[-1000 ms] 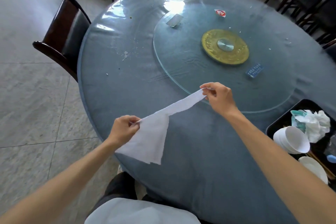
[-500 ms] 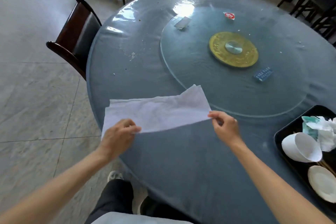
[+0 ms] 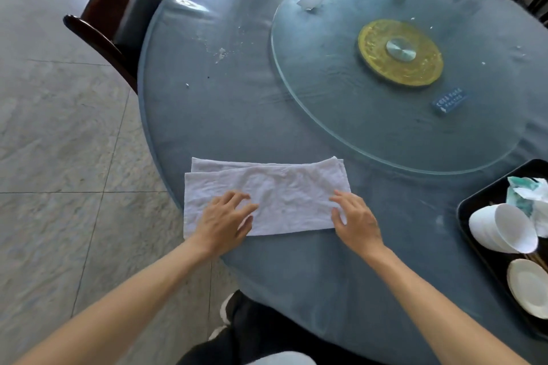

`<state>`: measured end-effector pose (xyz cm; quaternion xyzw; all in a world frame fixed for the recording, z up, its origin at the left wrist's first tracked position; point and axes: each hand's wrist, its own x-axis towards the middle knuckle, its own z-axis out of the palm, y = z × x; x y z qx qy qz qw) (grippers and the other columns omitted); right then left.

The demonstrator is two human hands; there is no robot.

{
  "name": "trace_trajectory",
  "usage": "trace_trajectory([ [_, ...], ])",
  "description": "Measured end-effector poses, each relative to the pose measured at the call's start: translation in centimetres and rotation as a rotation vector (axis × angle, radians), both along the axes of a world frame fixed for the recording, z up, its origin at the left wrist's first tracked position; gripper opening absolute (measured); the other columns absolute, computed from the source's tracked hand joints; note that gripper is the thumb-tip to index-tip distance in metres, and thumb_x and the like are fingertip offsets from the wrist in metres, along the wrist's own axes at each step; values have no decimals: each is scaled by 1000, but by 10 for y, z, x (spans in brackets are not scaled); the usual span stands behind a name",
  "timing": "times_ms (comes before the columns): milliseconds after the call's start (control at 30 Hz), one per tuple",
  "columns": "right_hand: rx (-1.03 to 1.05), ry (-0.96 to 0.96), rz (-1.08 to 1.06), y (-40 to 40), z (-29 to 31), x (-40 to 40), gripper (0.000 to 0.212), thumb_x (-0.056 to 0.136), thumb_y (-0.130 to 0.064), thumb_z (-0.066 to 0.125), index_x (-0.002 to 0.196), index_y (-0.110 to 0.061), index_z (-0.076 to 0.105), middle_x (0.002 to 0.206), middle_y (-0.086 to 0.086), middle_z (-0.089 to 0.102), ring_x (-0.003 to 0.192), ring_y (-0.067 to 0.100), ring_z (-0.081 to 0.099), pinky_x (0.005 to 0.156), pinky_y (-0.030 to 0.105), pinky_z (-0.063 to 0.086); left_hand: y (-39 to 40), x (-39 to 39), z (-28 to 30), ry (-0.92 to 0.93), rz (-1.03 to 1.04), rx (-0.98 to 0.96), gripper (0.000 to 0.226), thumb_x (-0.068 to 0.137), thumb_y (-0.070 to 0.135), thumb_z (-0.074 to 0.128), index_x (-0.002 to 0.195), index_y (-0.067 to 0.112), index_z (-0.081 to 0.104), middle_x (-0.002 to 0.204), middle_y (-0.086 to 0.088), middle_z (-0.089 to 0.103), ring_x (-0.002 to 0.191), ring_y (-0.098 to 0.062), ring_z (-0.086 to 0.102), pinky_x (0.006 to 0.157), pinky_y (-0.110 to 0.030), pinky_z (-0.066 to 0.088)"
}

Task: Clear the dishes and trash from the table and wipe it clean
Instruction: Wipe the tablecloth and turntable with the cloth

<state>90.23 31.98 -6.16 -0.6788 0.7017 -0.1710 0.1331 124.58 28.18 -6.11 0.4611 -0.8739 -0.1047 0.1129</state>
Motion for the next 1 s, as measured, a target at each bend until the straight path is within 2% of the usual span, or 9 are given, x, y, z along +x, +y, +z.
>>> trace_trajectory([
  [100,-25,6,220,-22,-14,27,45,98,-37,63,141,-26,61,158,1,49,149,23,41,120,40,36,-22,-25,-13,-60,-22,53,50,97,49,43,143,35,54,155,-2,46,146,-30,38,105,-45,41],
  [167,-14,55,355,-38,-26,41,53,99,-50,54,149,-35,53,166,-1,36,156,22,27,124,40,24,-27,-32,-29,-82,-11,109,59,97,57,39,154,42,36,166,1,27,156,-28,18,120,-50,26],
  [200,8,86,393,-43,-32,46,55,99,-55,51,152,-40,47,169,-2,29,158,21,21,125,42,19,-25,-31,-39,-87,-12,115,62,96,59,39,156,44,30,168,2,22,157,-28,12,122,-53,21],
  [267,40,154,433,-49,-43,50,59,100,-63,41,156,-48,35,172,-4,17,160,21,11,127,49,14,-18,-29,-50,-91,-16,89,66,95,63,40,157,46,25,169,2,17,157,-28,8,123,-55,17],
  [333,34,204,458,-46,-49,48,60,100,-68,35,157,-50,30,173,-2,13,160,23,9,126,56,13,-10,-28,-51,-97,-29,63,66,94,66,41,156,48,26,170,1,14,157,-27,7,124,-56,13],
  [433,23,289,527,-36,-48,44,63,99,-72,32,157,-49,31,173,1,13,160,30,10,122,66,15,4,-27,-48,-118,-18,57,68,93,69,42,156,52,22,170,1,10,158,-27,4,124,-58,10],
  [600,38,326,573,-36,-44,44,70,93,-79,38,157,-50,32,173,4,12,159,36,6,114,77,14,4,-25,-49,-148,-17,85,70,91,77,39,155,55,20,170,2,12,157,-29,4,120,-65,16],
  [767,25,332,597,-55,-43,48,75,86,-84,46,153,-52,37,173,4,16,159,39,8,114,79,10,-6,-23,-52,-108,24,56,73,87,83,41,153,55,27,169,4,18,157,-31,9,120,-65,15],
  [1000,33,372,603,-112,-43,73,76,84,-88,39,153,-56,34,173,2,14,159,39,5,113,79,8,-54,-3,-52,-80,83,16,77,84,84,44,152,53,30,168,5,22,156,-30,13,120,-66,12],
])
